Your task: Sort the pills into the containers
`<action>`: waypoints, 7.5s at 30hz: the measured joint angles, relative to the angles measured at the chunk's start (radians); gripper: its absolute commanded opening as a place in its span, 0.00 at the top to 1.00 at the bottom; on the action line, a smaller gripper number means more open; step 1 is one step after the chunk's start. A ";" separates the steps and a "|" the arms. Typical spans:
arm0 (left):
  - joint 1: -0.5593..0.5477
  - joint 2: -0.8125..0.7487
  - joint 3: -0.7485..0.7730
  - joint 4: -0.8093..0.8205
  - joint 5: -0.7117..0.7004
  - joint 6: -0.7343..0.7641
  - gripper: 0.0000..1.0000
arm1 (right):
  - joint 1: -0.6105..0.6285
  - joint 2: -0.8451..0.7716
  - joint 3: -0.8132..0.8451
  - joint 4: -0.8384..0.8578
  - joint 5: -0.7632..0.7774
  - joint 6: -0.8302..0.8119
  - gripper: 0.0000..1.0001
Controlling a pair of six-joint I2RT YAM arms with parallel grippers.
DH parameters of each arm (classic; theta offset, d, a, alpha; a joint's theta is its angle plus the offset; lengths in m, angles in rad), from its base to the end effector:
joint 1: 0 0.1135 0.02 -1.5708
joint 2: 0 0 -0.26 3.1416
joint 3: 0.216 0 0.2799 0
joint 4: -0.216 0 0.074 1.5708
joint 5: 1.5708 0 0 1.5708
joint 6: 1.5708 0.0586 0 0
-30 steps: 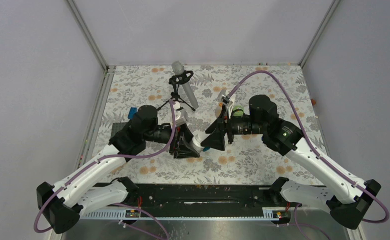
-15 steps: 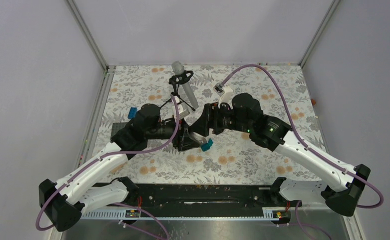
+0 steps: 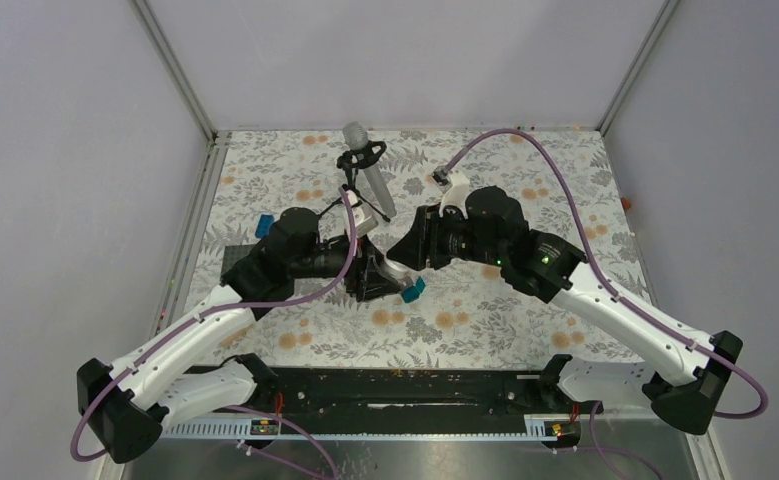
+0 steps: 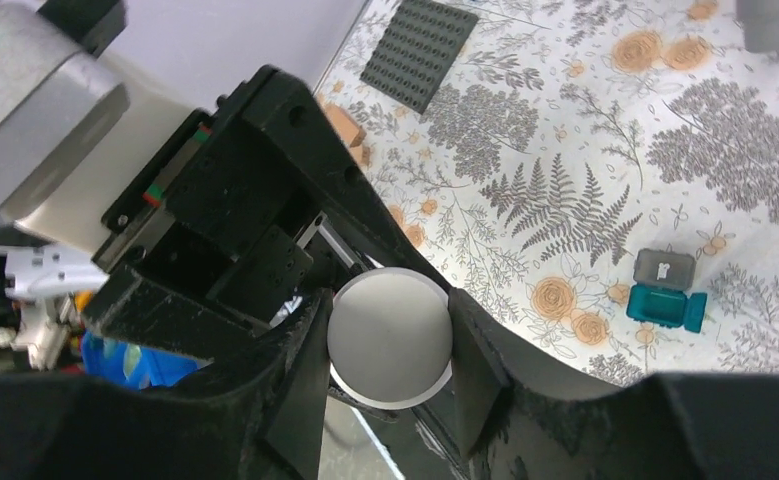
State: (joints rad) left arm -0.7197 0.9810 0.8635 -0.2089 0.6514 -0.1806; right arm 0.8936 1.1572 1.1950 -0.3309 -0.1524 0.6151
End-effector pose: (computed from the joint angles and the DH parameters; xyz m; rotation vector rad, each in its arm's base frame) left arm 0.1782 -0.2035 0.3184 0.9807 1.7648 -1.2090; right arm 0.1890 0.2493 0.3837 -0.3964 1.9974 1.1472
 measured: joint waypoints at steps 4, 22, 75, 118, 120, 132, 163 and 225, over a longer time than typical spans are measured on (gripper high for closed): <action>0.000 -0.005 0.000 -0.003 0.074 0.016 1.00 | -0.032 -0.044 -0.050 0.055 -0.164 -0.128 1.00; -0.005 0.004 0.008 -0.002 0.275 0.060 1.00 | -0.089 -0.092 -0.079 0.076 -0.449 -0.296 0.92; 0.003 0.051 0.043 0.116 0.159 -0.041 1.00 | -0.237 -0.087 -0.105 0.260 -0.481 -0.178 0.07; -0.001 0.049 0.071 0.006 0.274 0.106 1.00 | -0.235 -0.083 -0.013 -0.006 -0.649 -0.338 0.88; -0.001 0.041 0.072 -0.032 0.321 0.124 1.00 | -0.237 -0.098 -0.008 0.003 -0.686 -0.363 0.89; -0.001 0.039 0.072 -0.138 0.410 0.190 1.00 | -0.240 -0.110 0.036 0.021 -0.721 -0.436 0.83; -0.071 0.294 0.039 -0.270 -0.321 0.473 1.00 | -0.311 0.071 -0.531 -0.112 0.475 0.031 0.69; -0.280 0.784 0.345 -0.549 -0.805 0.572 1.00 | -0.311 0.119 -0.638 0.050 0.477 0.143 0.22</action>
State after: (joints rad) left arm -0.9993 1.7649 1.2083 -0.7582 -0.1532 0.3912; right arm 0.5827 1.2762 0.5571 -0.2810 0.3248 0.7578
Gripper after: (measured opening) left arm 0.530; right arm 0.795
